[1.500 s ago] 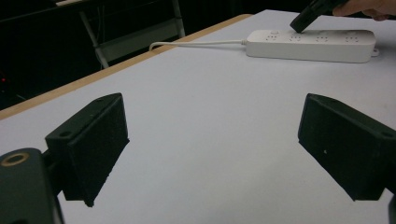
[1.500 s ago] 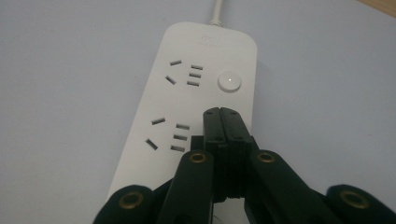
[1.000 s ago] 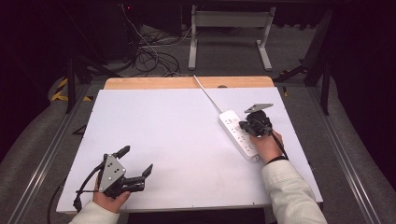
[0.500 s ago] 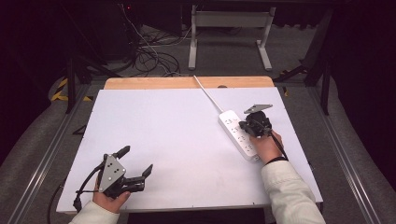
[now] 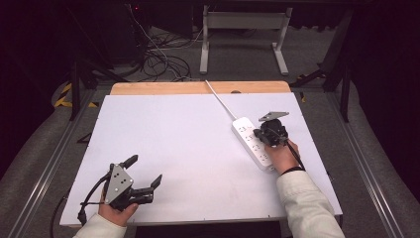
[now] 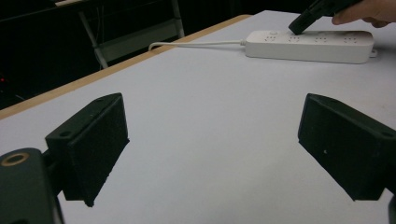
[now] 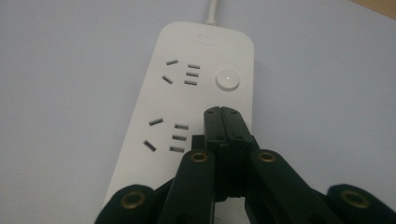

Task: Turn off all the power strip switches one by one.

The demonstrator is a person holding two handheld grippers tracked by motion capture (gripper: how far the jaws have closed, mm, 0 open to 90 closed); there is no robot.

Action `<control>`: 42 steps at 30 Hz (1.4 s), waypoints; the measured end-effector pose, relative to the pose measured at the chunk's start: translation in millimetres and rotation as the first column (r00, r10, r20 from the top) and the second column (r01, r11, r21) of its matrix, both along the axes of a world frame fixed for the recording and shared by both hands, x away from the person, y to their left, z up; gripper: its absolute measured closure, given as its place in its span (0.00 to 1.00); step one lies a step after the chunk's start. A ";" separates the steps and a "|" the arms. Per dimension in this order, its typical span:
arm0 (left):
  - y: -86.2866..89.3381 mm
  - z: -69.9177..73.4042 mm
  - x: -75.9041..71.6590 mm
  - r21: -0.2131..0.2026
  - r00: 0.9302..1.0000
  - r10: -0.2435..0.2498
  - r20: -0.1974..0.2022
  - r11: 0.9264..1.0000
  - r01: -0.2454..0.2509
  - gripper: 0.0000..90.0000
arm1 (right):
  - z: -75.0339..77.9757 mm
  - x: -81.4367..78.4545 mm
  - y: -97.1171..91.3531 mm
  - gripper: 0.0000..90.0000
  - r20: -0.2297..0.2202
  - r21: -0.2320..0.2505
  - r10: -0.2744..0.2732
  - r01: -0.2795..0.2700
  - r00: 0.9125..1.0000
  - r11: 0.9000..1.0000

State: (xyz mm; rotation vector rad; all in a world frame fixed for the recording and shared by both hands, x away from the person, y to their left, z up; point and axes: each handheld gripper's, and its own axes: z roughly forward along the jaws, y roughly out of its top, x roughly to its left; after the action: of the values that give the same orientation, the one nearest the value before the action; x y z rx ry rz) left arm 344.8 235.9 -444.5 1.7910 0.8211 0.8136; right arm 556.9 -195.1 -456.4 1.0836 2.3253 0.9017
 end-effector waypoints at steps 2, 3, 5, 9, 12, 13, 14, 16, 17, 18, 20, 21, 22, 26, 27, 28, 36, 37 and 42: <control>0.1 0.0 0.0 0.000 1.000 0.000 0.000 1.000 0.000 0.10 | 0.1 -0.2 0.1 1.00 0.003 0.000 -0.002 0.002 1.000 1.000; 0.0 0.0 0.1 -0.001 1.000 0.001 -0.003 1.000 -0.001 0.10 | 0.4 0.1 0.1 1.00 -0.001 0.001 -0.001 0.001 1.000 1.000; 0.0 0.1 0.2 -0.002 1.000 0.003 -0.002 1.000 -0.003 0.10 | 3.5 -1.4 -0.9 1.00 0.001 0.022 0.019 -0.019 1.000 1.000; 0.1 -0.1 1.7 0.002 1.000 0.005 -0.002 1.000 -0.005 0.10 | 15.3 -7.9 -0.1 1.00 0.062 0.077 0.038 -0.043 0.997 0.996; -0.6 -0.3 1.5 0.002 1.000 0.002 -0.006 1.000 -0.002 0.10 | 26.4 -11.0 4.0 1.00 0.089 0.074 0.057 -0.063 0.994 0.995; -0.7 -0.4 1.3 0.001 1.000 0.002 -0.005 1.000 -0.002 0.10 | 30.2 -11.9 4.9 1.00 0.097 0.075 0.061 -0.068 0.993 0.995; -0.7 -0.3 1.1 0.000 1.000 0.003 -0.005 1.000 -0.003 0.10 | 33.7 -12.4 5.6 1.00 0.104 0.080 0.062 -0.071 0.993 0.994; -0.5 -0.3 1.0 0.000 1.000 0.003 -0.002 1.000 -0.003 0.10 | 39.9 -11.4 6.4 1.00 0.113 0.085 0.063 -0.073 0.992 0.994; -0.7 -0.4 0.9 -0.001 1.000 0.003 -0.005 1.000 -0.003 0.10 | 42.7 -9.9 6.8 1.00 0.114 0.087 0.065 -0.075 0.991 0.993; -0.7 -0.4 0.9 0.001 1.000 0.002 -0.004 1.000 -0.002 0.10 | 45.2 -7.7 7.3 1.00 0.114 0.086 0.066 -0.076 0.991 0.993; -0.6 -0.2 0.9 0.001 1.000 0.002 -0.001 1.000 -0.002 0.10 | 50.0 -3.0 8.6 1.00 0.110 0.089 0.071 -0.081 0.991 0.993; -0.4 -0.2 1.0 0.000 1.000 0.002 -0.002 1.000 -0.002 0.10 | 52.2 -1.5 9.7 1.00 0.109 0.088 0.074 -0.083 0.991 0.993; -0.2 -0.3 1.4 0.000 1.000 0.003 -0.003 1.000 -0.003 0.10 | 53.8 0.1 11.2 1.00 0.111 0.083 0.075 -0.085 0.991 0.993; -0.2 -0.3 1.4 0.001 1.000 0.002 -0.002 1.000 -0.002 0.10 | 54.4 7.5 14.2 1.00 0.097 0.081 0.073 -0.081 0.993 0.993; -0.2 -0.3 1.2 0.000 1.000 0.002 -0.002 1.000 -0.002 0.10 | 53.5 9.3 14.0 1.00 0.095 0.082 0.072 -0.080 0.993 0.993; -0.2 -0.3 1.2 0.001 1.000 0.002 -0.002 1.000 -0.002 0.10 | 51.8 11.8 13.6 1.00 0.084 0.085 0.068 -0.075 0.994 0.994; -0.4 -0.5 1.6 0.003 1.000 0.000 -0.007 1.000 0.000 0.10 | 35.6 27.9 13.3 1.00 0.032 0.047 0.064 -0.066 0.997 0.997; -0.4 -0.6 1.8 0.003 1.000 0.000 -0.007 1.000 0.000 0.10 | 34.4 29.0 13.4 1.00 0.027 0.050 0.060 -0.062 0.998 0.997; -0.2 -0.6 1.6 0.003 1.000 0.000 -0.007 1.000 0.000 0.10 | 27.8 34.4 13.4 1.00 0.005 0.045 0.052 -0.052 0.999 0.998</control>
State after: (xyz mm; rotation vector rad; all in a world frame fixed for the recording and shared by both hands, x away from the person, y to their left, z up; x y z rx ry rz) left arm 346.4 235.7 -445.1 1.7977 0.8251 0.8098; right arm 591.4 -181.7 -428.6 1.0421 2.3504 0.9789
